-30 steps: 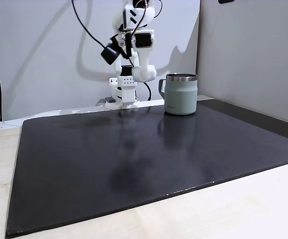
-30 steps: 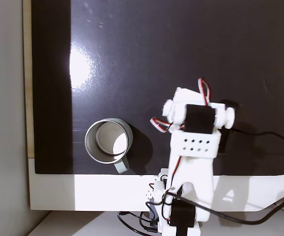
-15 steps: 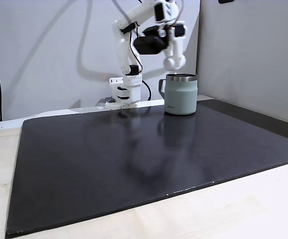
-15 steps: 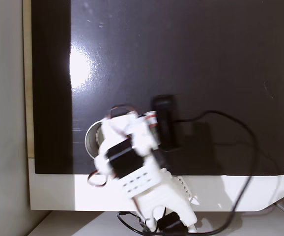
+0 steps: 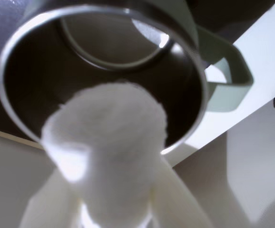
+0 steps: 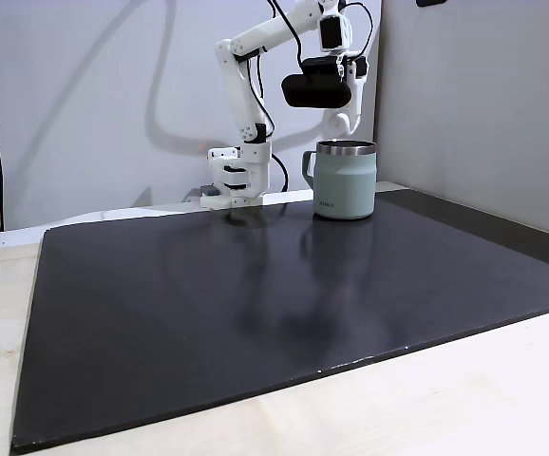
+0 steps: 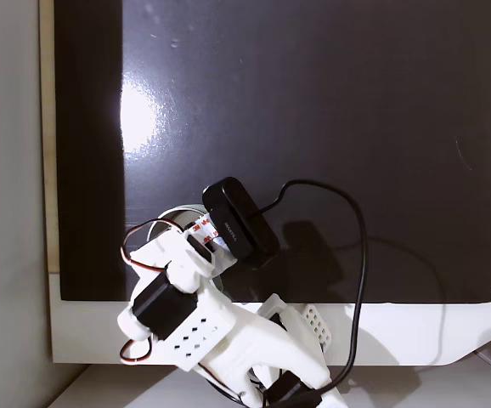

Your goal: Grasp a gauze and put it in the cup.

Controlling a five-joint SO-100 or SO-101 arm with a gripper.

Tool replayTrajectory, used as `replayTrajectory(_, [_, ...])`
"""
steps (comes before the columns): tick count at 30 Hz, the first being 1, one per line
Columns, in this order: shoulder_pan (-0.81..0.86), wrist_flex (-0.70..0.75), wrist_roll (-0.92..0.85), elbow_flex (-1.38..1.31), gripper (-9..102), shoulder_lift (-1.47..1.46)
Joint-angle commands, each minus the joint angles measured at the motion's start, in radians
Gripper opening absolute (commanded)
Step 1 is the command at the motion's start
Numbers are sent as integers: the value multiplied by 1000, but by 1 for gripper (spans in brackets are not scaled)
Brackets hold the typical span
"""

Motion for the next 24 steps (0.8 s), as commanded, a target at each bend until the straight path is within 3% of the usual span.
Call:
replayTrajectory(1, [-23,6,-9,-8,0,-2])
replayTrajectory(6, [-41,5,-9,-12,1,-18])
replayTrajectory(13, [-64,5,-12,-5,34,-23])
replayTrajectory(15, [-67,5,-12,-5,38,-23])
replayTrajectory(24, [-61,5,-14,8,39,-18])
